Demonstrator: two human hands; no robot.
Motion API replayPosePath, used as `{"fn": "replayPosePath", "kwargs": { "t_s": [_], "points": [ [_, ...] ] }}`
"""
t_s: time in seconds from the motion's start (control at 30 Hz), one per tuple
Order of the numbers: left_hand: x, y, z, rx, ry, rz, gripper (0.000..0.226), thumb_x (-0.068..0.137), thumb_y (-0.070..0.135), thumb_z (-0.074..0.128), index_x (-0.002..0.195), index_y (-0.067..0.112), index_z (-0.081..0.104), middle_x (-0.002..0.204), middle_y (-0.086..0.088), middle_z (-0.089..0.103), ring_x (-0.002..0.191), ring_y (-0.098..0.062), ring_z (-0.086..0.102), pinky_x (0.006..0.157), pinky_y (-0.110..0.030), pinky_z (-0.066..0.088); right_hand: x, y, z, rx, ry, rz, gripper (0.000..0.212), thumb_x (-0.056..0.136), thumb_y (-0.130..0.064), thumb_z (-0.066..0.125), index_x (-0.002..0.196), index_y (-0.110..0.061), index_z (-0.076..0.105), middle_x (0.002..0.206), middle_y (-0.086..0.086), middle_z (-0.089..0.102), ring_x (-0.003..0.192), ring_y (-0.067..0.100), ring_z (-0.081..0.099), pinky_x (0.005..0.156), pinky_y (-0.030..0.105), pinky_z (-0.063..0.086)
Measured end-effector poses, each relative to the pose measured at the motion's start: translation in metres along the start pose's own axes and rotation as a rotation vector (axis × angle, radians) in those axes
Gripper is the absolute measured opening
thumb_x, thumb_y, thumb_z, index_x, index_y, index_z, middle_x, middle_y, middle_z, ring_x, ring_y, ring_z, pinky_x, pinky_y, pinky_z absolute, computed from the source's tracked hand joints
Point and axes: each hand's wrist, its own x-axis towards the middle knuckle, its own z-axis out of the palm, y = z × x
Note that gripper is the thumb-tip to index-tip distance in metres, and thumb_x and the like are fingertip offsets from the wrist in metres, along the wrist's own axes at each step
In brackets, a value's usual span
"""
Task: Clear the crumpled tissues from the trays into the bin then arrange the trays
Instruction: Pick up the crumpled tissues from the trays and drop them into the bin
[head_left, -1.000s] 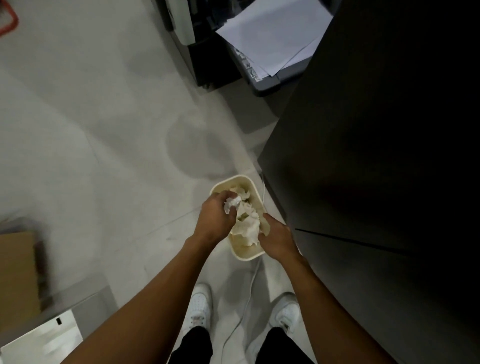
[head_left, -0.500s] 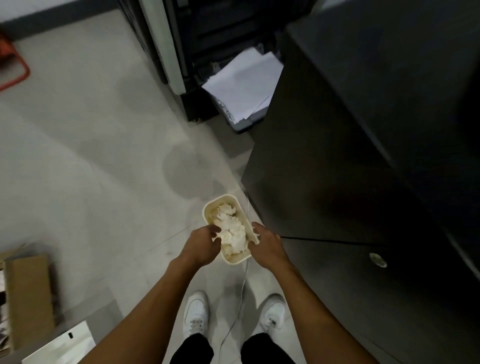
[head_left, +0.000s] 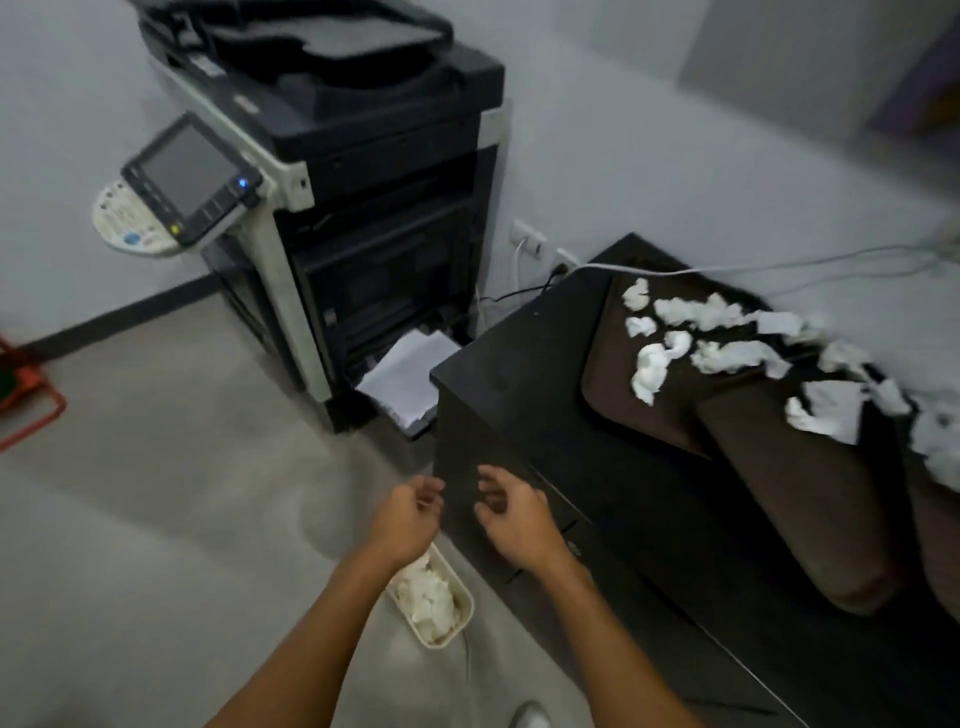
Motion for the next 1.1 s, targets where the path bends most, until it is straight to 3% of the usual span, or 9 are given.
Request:
{"fn": "replayPosePath", "kwargs": {
  "t_s": [0.17, 0.3, 0.4, 0.5, 0.63, 0.7, 0.9, 0.97, 1.1],
  "points": [
    [-0.015, 0.098, -0.013, 0.003, 0.004, 0.212, 0.023, 0.094, 0.013, 0.065, 0.114, 0.023, 0.069, 0.094, 0.009, 0.071, 0.090, -0.007, 0.065, 0.092, -0.025, 0.052, -0.036, -0.038, -0.083, 0.074, 0.163, -0.084, 0.051, 0.091, -0.015, 0.069, 0.140, -0.024, 0.059, 0.115, -0.006, 0.069, 0.101, 0.004, 0.067, 0.096, 0.016, 0.050],
    [-0.030, 0.167, -0.001, 0.014, -0.080, 0.345, 0.023, 0.097, 0.017, 0.063, 0.118, 0.026, 0.065, 0.102, 0.007, 0.070, 0.093, -0.004, 0.062, 0.079, -0.016, 0.046, -0.068, -0.044, -0.142, 0.091, 0.304, -0.092, 0.050, 0.091, -0.014, 0.071, 0.139, -0.020, 0.059, 0.113, -0.003, 0.070, 0.098, 0.009, 0.067, 0.098, 0.022, 0.052],
    [-0.040, 0.216, 0.017, 0.004, -0.119, 0.439, 0.026, 0.097, 0.017, 0.065, 0.121, 0.026, 0.065, 0.104, 0.008, 0.069, 0.093, -0.001, 0.064, 0.077, -0.014, 0.047, -0.092, -0.036, -0.185, 0.111, 0.414, -0.086, 0.049, 0.091, -0.015, 0.071, 0.138, -0.023, 0.060, 0.111, -0.008, 0.069, 0.098, 0.004, 0.066, 0.089, 0.010, 0.048],
    [-0.052, 0.262, 0.042, 0.010, -0.167, 0.515, 0.027, 0.096, 0.017, 0.066, 0.122, 0.025, 0.064, 0.103, 0.007, 0.068, 0.092, -0.004, 0.065, 0.078, -0.019, 0.054, -0.117, -0.019, -0.227, 0.141, 0.514, -0.072, 0.047, 0.091, -0.016, 0.071, 0.136, -0.025, 0.061, 0.110, -0.010, 0.069, 0.096, 0.000, 0.066, 0.088, 0.008, 0.047],
    [-0.065, 0.314, 0.089, 0.020, -0.211, 0.613, 0.026, 0.094, 0.019, 0.068, 0.119, 0.024, 0.066, 0.102, 0.005, 0.069, 0.088, -0.006, 0.066, 0.069, -0.005, 0.046, -0.146, 0.010, -0.280, 0.181, 0.654, -0.028, 0.045, 0.089, -0.015, 0.071, 0.132, -0.023, 0.064, 0.105, -0.011, 0.070, 0.091, 0.000, 0.067, 0.089, 0.011, 0.050],
    [-0.069, 0.338, 0.115, 0.018, -0.242, 0.652, 0.027, 0.094, 0.018, 0.068, 0.120, 0.023, 0.067, 0.100, 0.005, 0.069, 0.088, -0.009, 0.067, 0.072, -0.005, 0.045, -0.158, 0.027, -0.305, 0.195, 0.703, -0.008, 0.043, 0.088, -0.015, 0.071, 0.131, -0.023, 0.066, 0.104, -0.010, 0.071, 0.091, 0.002, 0.068, 0.092, 0.018, 0.053],
    [-0.079, 0.400, 0.204, 0.026, -0.333, 0.711, 0.024, 0.093, 0.018, 0.069, 0.115, 0.026, 0.067, 0.096, 0.006, 0.071, 0.085, -0.009, 0.068, 0.085, -0.023, 0.056, -0.185, 0.096, -0.377, 0.213, 0.787, 0.061, 0.041, 0.089, -0.013, 0.070, 0.128, -0.022, 0.066, 0.104, -0.009, 0.070, 0.091, 0.007, 0.067, 0.088, 0.013, 0.051],
    [-0.078, 0.413, 0.231, 0.038, -0.355, 0.721, 0.024, 0.093, 0.018, 0.068, 0.115, 0.027, 0.067, 0.096, 0.006, 0.071, 0.085, -0.007, 0.068, 0.081, -0.015, 0.053, -0.188, 0.120, -0.395, 0.217, 0.788, 0.092, 0.040, 0.089, -0.012, 0.070, 0.128, -0.019, 0.067, 0.105, -0.008, 0.070, 0.092, 0.010, 0.068, 0.090, 0.017, 0.052],
    [-0.073, 0.446, 0.287, 0.067, -0.383, 0.726, 0.025, 0.094, 0.016, 0.068, 0.116, 0.027, 0.065, 0.100, 0.005, 0.070, 0.088, -0.009, 0.067, 0.071, -0.003, 0.045, -0.187, 0.172, -0.436, 0.214, 0.795, 0.157, 0.036, 0.090, -0.012, 0.069, 0.125, -0.020, 0.068, 0.106, -0.008, 0.070, 0.091, 0.005, 0.066, 0.078, 0.003, 0.046]
  ]
}}
